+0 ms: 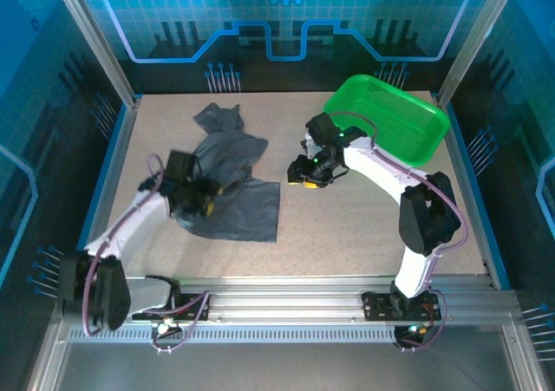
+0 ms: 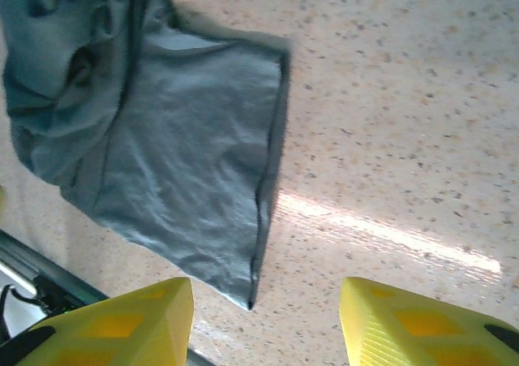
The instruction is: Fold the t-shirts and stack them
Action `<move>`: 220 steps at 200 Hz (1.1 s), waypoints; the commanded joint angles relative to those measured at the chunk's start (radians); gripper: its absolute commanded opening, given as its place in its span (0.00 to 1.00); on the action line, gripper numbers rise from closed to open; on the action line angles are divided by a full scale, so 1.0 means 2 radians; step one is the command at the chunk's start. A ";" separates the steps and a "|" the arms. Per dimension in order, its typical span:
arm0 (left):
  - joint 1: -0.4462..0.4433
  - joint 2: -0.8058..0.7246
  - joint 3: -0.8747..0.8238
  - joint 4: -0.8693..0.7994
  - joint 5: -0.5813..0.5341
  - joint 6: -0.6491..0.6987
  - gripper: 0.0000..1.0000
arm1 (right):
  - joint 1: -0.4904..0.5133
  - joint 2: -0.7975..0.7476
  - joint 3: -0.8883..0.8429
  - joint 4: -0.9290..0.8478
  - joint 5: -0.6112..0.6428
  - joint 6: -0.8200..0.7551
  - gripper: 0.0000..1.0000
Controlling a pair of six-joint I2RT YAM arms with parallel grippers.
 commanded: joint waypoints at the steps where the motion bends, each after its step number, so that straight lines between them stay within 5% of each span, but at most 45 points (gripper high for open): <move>1: -0.021 -0.062 -0.080 -0.031 -0.007 -0.123 0.50 | -0.001 -0.016 -0.013 0.006 0.005 -0.019 0.52; 39: -0.023 -0.087 -0.146 0.020 -0.031 -0.182 0.50 | 0.004 -0.019 -0.021 0.016 -0.013 -0.015 0.51; 104: -0.008 -0.012 -0.137 0.062 -0.056 -0.170 0.48 | 0.008 -0.039 -0.050 0.022 -0.024 -0.012 0.51; 122: -0.001 0.011 -0.149 0.095 -0.057 -0.161 0.33 | 0.007 -0.039 -0.055 0.026 -0.028 -0.008 0.51; 134: 0.008 0.023 -0.148 0.109 -0.059 -0.140 0.12 | 0.007 -0.037 -0.054 0.029 -0.028 -0.005 0.51; 143: 0.010 0.016 -0.130 0.085 -0.074 -0.116 0.00 | 0.007 -0.036 -0.052 0.029 -0.024 -0.005 0.51; 181: 0.011 -0.112 -0.022 -0.076 -0.180 -0.036 0.00 | 0.006 -0.028 -0.038 0.044 -0.005 0.008 0.51; 220: 0.017 -0.202 0.012 -0.109 -0.214 -0.012 0.00 | 0.011 0.065 0.038 0.081 0.010 0.054 0.54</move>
